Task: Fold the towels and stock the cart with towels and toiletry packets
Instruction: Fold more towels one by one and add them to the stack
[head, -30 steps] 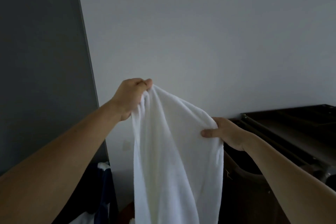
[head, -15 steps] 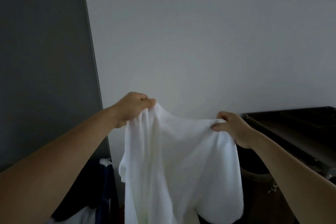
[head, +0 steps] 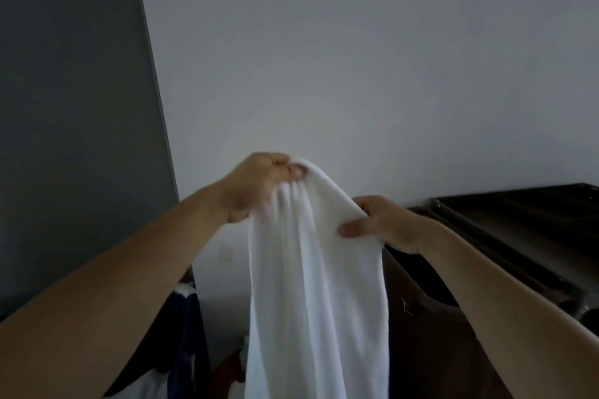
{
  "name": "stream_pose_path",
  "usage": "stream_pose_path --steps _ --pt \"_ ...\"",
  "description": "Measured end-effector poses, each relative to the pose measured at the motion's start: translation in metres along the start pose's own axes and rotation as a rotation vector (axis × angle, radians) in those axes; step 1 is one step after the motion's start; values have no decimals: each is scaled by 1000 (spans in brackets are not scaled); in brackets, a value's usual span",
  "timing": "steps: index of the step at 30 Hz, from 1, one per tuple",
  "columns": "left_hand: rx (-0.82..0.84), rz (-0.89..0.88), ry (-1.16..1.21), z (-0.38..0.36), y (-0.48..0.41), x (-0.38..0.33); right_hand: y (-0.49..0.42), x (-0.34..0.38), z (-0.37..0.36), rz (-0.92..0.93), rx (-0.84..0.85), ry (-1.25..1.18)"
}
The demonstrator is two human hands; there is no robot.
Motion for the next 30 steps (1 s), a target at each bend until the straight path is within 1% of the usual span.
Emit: stream_pose_path --steps 3,4,5,6,7,9,10,12,14,15,17,18,20,21,22,24,26,27,30 --pt "-178 -3 198 34 -7 -11 12 -35 5 -93 -8 -55" --pt "-219 16 220 44 -9 -8 17 -43 11 -117 -32 -92" --pt "-233 43 185 50 -9 -3 22 -49 18 -141 -56 -129" --pt "-207 82 83 52 -9 4 27 -51 25 -159 -74 -143" --pt "-144 133 -53 48 -10 14 31 -49 31 -168 -84 -130" --pt "28 219 -292 28 -10 35 32 -35 37 -162 -82 -39" --pt "120 238 -362 13 -10 44 30 -24 35 -140 -66 38" --pt "298 240 -401 -21 -7 57 23 2 25 -72 -42 213" --pt "426 227 -329 -52 -4 61 18 25 14 -10 -29 318" --pt "447 212 -279 -62 -4 61 16 34 9 6 -11 346" --pt "430 176 -255 -67 -5 56 14 44 3 15 27 399" --pt "408 156 -269 -64 -6 52 14 44 4 13 26 426" --pt "330 119 -249 -53 -8 46 19 39 13 -11 -27 459" --pt "264 108 -198 -44 -8 42 23 33 19 -26 -49 429" --pt "190 105 -124 -34 -8 39 28 25 25 -35 -59 347" --pt "79 105 -4 -17 -9 36 38 11 33 -34 -71 82" --pt "74 127 -24 -12 -10 36 43 4 39 13 -80 -176" --pt "101 153 -51 -15 -11 40 44 4 40 39 -78 -250" --pt "143 272 -67 -30 -11 59 42 7 38 87 -90 -338"
Point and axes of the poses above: each hand's wrist, its own y-axis away from the middle knuckle, its own z-axis out of the back of the hand, x = y × z, the point moved 6 cm from there along -y, towards the middle knuckle, and after that the axes turned 8 degrees about x, right-handed, at the moved point
